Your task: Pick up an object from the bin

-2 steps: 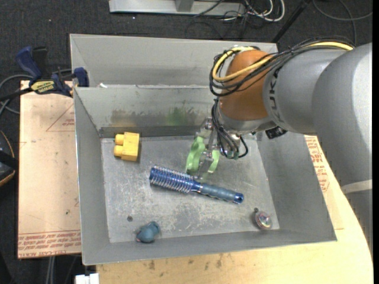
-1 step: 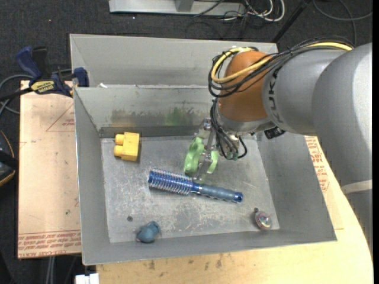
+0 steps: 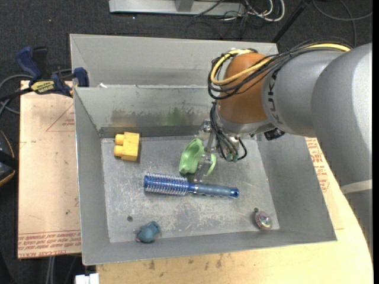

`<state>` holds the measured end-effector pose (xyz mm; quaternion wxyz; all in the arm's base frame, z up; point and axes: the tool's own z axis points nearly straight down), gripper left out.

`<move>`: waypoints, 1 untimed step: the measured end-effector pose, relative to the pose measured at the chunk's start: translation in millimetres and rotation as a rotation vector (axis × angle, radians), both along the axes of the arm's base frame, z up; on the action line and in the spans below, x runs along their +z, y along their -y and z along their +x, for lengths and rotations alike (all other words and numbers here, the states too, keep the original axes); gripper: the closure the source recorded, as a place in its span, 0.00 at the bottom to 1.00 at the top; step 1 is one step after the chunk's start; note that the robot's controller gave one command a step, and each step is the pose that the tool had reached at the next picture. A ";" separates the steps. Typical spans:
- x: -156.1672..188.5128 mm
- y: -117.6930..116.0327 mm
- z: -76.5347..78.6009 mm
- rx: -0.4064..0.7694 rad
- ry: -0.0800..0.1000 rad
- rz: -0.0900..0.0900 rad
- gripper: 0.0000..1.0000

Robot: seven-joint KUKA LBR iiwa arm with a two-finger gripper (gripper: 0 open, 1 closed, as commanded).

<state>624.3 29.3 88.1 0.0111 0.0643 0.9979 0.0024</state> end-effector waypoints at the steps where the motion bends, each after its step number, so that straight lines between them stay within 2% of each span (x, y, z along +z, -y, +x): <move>1: -0.1 -0.9 -0.1 0.003 0.000 -0.001 1.00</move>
Offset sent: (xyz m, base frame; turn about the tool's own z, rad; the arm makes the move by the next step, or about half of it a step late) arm 0.0000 0.0000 0.0000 0.0000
